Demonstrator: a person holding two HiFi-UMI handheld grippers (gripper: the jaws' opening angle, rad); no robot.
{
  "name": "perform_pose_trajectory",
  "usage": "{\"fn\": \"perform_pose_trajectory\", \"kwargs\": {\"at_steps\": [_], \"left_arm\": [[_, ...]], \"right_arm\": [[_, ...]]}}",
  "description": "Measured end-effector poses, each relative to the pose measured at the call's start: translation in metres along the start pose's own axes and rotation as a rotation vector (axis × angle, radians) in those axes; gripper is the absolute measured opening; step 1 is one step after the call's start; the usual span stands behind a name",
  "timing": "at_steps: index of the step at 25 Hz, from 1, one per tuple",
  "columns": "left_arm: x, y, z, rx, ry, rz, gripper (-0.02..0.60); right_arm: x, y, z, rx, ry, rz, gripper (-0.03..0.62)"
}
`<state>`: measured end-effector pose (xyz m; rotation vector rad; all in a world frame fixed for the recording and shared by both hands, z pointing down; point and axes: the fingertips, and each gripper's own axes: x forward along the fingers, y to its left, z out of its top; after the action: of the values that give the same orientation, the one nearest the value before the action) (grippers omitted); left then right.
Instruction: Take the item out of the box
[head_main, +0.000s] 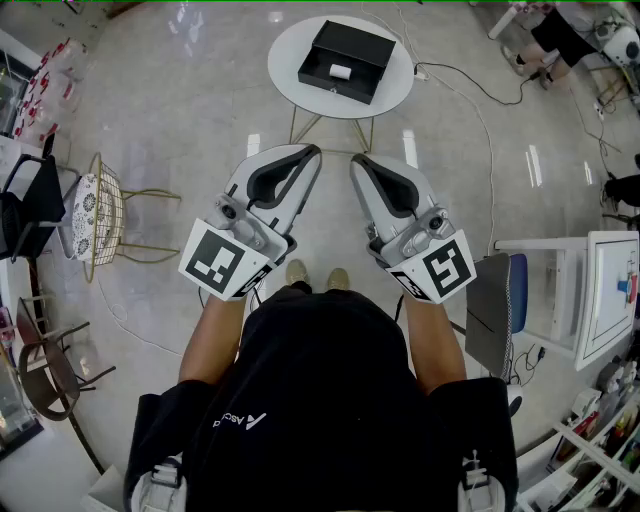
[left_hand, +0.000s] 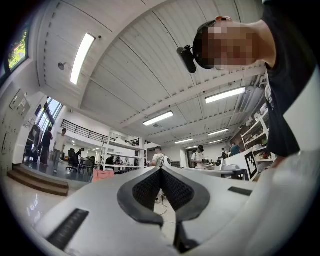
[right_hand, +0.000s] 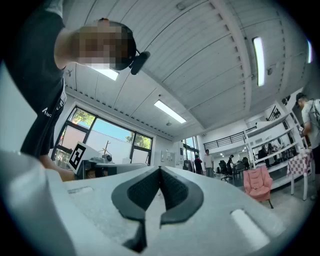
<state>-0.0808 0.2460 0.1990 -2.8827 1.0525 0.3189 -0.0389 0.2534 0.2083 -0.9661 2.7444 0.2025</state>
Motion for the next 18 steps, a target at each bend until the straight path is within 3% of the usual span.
{"fn": "perform_pose_trajectory", "kwargs": {"at_steps": [10,18], "left_arm": [[-0.011,0.023,0.002,-0.008,-0.016,0.008,0.000],[-0.030,0.063,0.000,-0.016,-0.023,0.000,-0.002]], "right_arm": [[0.019,0.003,-0.003,0.010,-0.009,0.002,0.002],[0.040,0.003,-0.019,0.000,0.025,-0.052,0.002]]}}
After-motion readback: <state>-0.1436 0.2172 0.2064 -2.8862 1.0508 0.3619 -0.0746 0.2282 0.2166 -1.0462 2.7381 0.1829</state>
